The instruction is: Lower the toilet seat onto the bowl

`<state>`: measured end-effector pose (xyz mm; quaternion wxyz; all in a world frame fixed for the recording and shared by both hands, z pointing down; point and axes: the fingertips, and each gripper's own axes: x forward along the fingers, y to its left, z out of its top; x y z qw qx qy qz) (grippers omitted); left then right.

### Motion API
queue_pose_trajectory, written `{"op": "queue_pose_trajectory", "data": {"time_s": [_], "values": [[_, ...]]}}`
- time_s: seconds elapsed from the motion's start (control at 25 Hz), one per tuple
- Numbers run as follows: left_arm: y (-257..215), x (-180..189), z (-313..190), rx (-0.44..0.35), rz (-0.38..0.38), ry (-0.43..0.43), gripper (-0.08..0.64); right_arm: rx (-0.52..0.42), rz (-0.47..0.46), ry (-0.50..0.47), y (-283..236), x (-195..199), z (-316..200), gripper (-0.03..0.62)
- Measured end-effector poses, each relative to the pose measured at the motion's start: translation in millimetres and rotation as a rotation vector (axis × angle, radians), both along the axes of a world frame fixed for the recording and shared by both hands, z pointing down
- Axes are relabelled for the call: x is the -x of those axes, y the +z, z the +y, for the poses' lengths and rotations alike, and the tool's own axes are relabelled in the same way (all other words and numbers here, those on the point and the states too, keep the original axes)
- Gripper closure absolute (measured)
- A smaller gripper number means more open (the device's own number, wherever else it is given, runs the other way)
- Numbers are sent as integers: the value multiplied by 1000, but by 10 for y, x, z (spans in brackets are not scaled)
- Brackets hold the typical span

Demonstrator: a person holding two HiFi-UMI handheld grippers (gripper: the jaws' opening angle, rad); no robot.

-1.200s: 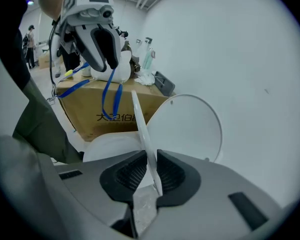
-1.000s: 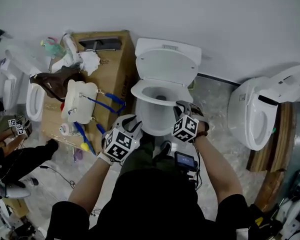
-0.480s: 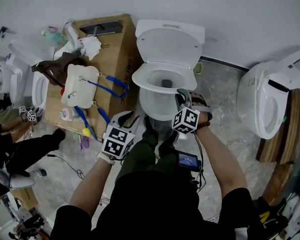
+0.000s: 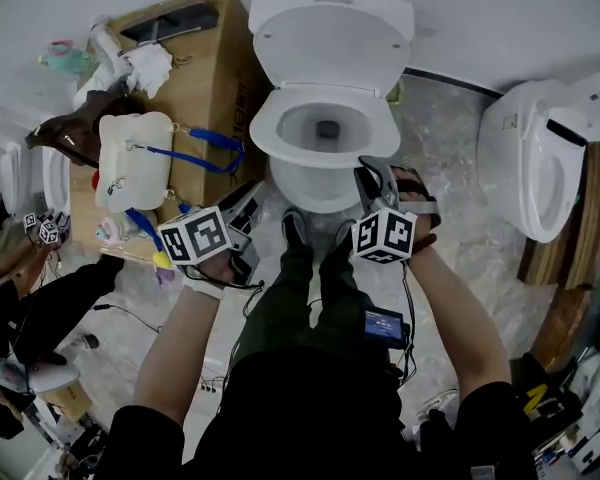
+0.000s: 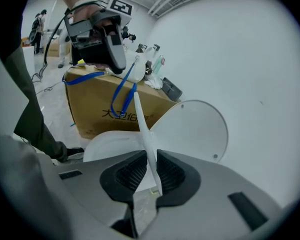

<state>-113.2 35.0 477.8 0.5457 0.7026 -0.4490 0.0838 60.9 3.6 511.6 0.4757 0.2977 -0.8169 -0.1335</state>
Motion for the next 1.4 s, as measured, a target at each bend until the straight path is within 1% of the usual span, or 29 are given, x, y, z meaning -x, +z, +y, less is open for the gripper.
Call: {"op": "queue_pose_trajectory", "data": {"time_s": [0.08,0.16,0.36,0.4,0.48,0.56,0.6,0.72,0.84,0.88,0.92,1.04,1.12,1.2,1.24,1.32,1.4], "values": [[97,63,-103,23,59,-57,443,21,9,6,74,15,85,522],[228,110,-172,47,97,-90,443,24,20,9,144,20,159,520],[570,144,-230,94,162,-92,441,13,37,25,289,43,300,518],[626,135,-230,103,180,-93,429,15,33,29,312,48,324,517],[722,99,-231,125,231,-104,407,22,28,39,355,52,361,514],[800,55,-222,148,286,-116,407,23,23,46,397,59,393,511],[845,41,-212,161,301,-121,407,22,18,51,418,66,409,511],[992,39,-176,190,289,-134,407,29,10,55,500,85,477,508],[1093,1,-145,197,270,-119,407,39,9,55,601,88,560,505],[1123,-14,-132,199,272,-119,408,39,9,56,628,85,582,503],[1150,-25,-121,201,279,-124,426,37,9,57,649,82,599,503],[1202,-26,-93,195,308,-155,437,30,9,65,695,77,635,502],[1246,-12,-58,194,321,-172,443,42,-4,67,739,83,675,497],[1309,-6,-17,200,329,-181,448,80,-46,73,787,78,732,491],[1342,-6,1,203,333,-182,449,111,-83,83,804,68,760,485],[1399,-1,32,206,340,-179,453,196,-189,123,825,36,808,476],[1453,7,69,208,346,-175,454,312,-330,215,855,-26,839,474]]}}
